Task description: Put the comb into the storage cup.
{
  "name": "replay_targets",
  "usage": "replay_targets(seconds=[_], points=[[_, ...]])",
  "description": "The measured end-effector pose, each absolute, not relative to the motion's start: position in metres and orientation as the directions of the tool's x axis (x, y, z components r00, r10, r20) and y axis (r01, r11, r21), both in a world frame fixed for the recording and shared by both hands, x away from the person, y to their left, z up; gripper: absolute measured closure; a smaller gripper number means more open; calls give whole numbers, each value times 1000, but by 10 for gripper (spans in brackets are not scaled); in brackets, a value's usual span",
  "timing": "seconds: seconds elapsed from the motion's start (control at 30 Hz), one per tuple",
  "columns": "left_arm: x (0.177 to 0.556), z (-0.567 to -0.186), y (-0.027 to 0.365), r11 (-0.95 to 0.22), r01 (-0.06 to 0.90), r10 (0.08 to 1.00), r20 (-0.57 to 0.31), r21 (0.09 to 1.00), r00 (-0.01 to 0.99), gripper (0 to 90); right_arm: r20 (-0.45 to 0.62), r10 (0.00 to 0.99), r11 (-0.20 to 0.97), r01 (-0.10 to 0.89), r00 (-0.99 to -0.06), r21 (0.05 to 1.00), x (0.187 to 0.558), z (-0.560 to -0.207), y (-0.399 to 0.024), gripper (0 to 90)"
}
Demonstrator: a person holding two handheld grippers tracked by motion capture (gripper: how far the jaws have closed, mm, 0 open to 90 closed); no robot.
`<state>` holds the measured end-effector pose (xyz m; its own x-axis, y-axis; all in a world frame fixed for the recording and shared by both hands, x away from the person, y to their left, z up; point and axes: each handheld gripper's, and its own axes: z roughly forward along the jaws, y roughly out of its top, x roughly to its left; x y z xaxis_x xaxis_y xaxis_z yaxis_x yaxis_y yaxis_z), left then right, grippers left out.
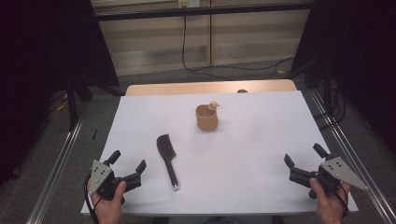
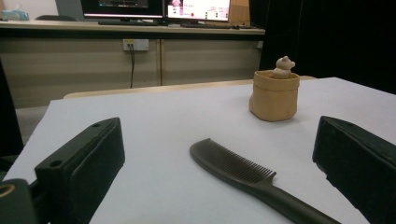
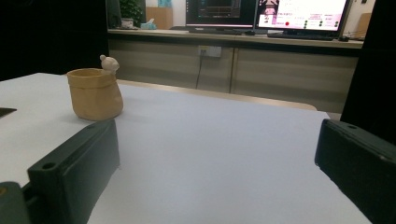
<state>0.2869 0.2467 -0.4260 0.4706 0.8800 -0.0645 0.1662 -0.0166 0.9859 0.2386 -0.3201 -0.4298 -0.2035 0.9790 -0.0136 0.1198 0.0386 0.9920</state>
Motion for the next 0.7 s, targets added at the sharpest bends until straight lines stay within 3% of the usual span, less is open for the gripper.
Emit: replay_targets(seconds=[0.7], points=[[296, -423, 237, -19, 169, 856, -71, 985, 512, 30, 3, 972, 29, 131, -236, 991, 237, -431, -321, 0]])
